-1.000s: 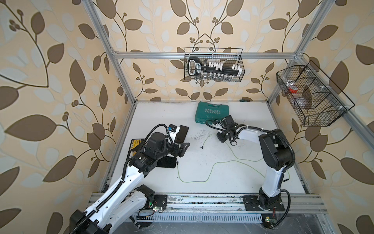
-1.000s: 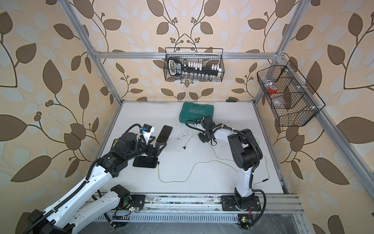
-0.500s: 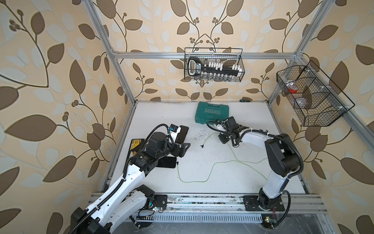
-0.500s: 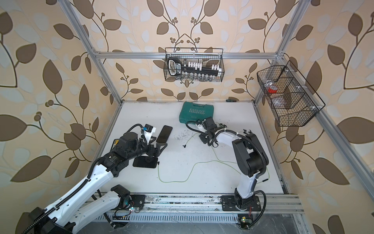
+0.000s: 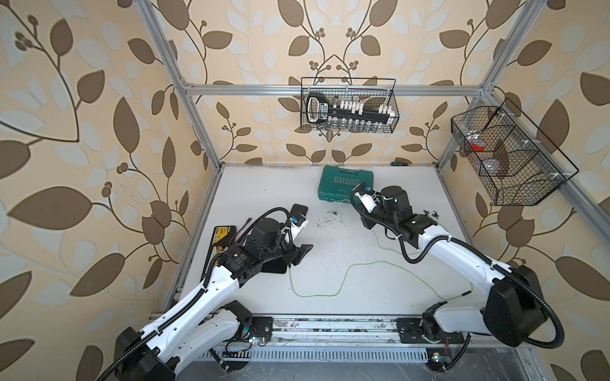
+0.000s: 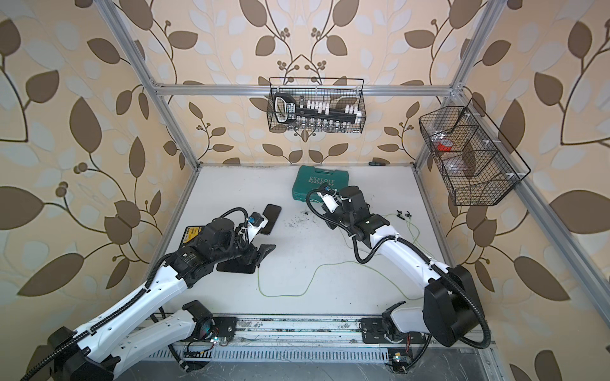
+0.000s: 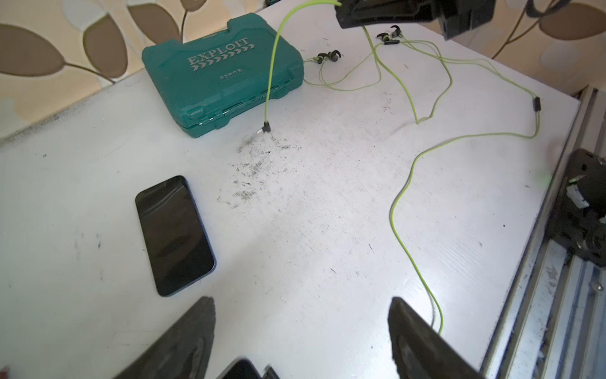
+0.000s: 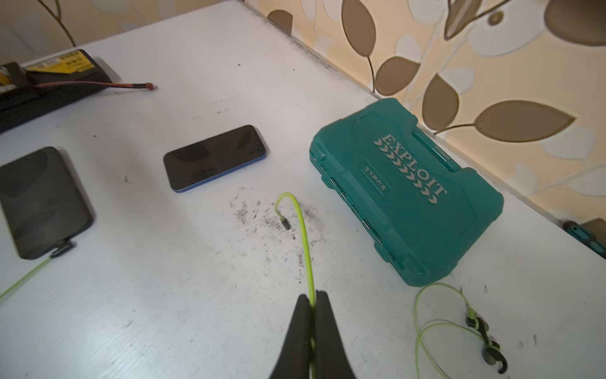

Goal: Plug wired earphones into phones
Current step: Pick up the wired earphone from the center of the board.

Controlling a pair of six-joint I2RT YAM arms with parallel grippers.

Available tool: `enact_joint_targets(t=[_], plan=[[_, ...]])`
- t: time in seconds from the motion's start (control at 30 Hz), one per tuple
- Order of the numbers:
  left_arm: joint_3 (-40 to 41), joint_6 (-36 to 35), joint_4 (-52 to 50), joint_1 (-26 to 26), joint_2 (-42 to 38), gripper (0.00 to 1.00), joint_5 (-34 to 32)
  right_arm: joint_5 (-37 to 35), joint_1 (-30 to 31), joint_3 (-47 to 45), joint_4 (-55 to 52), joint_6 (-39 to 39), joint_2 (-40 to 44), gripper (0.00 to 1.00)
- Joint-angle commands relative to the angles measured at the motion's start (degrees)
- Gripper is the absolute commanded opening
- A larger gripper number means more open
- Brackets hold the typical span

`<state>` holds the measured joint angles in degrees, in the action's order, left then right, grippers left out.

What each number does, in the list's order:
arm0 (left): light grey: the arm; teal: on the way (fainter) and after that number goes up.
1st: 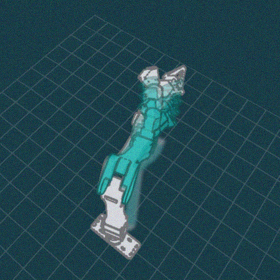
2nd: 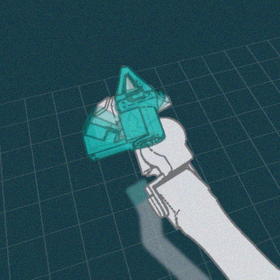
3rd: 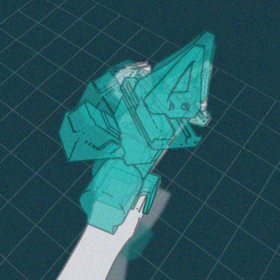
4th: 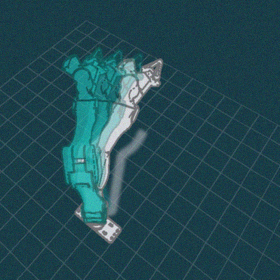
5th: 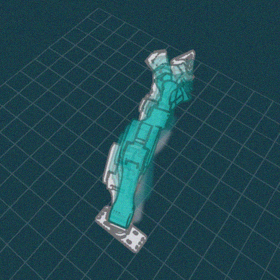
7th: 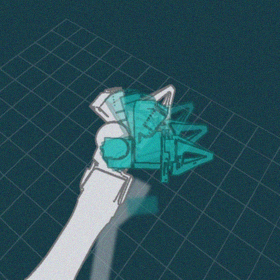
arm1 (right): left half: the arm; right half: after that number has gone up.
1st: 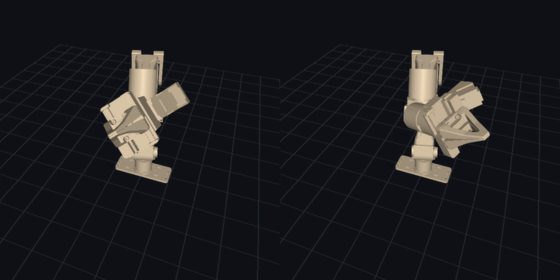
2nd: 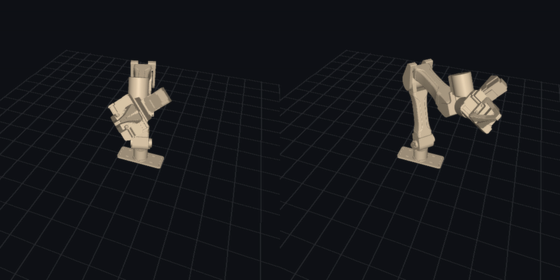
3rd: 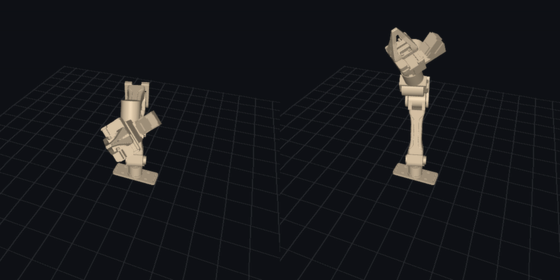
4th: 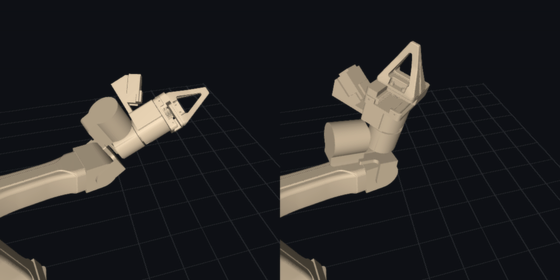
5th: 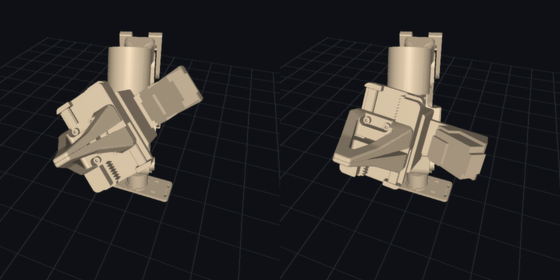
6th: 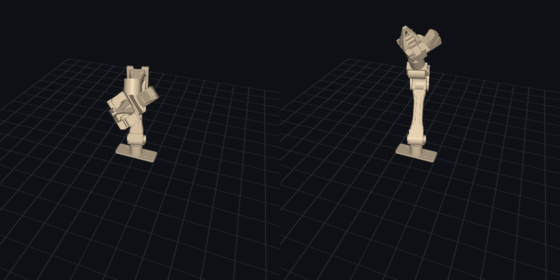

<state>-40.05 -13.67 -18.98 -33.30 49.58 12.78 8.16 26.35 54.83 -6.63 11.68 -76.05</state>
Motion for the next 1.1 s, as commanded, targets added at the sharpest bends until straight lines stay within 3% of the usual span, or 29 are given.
enact_joint_targets(t=[0.0,0.13,0.33,0.7,1.07], plan=[[0.53,-12.78,3.53,-1.24,-4.04,0.83,-0.28,7.5,0.04,-1.21,0.05,-3.51,3.33,0.0],[3.11,-20.25,6.55,-1.35,-7.22,0.81,1.96,11.83,0.07,-2.06,0.16,-6.49,7.13,0.0],[6.22,-23.55,10.63,-1.33,-10.08,0.77,4.75,18.02,0.02,-4.13,2.85,-10.8,13.05,0.0],[9.67,-32.32,15.67,-1.33,-10.35,0.78,6.54,23.18,0.03,-6.57,11.01,-22.85,20.12,0.0],[12.32,-25.65,34.38,-1.69,-8.04,0.66,7.36,27.34,0.16,-8.92,14.34,-30.03,24.36,0.0]])
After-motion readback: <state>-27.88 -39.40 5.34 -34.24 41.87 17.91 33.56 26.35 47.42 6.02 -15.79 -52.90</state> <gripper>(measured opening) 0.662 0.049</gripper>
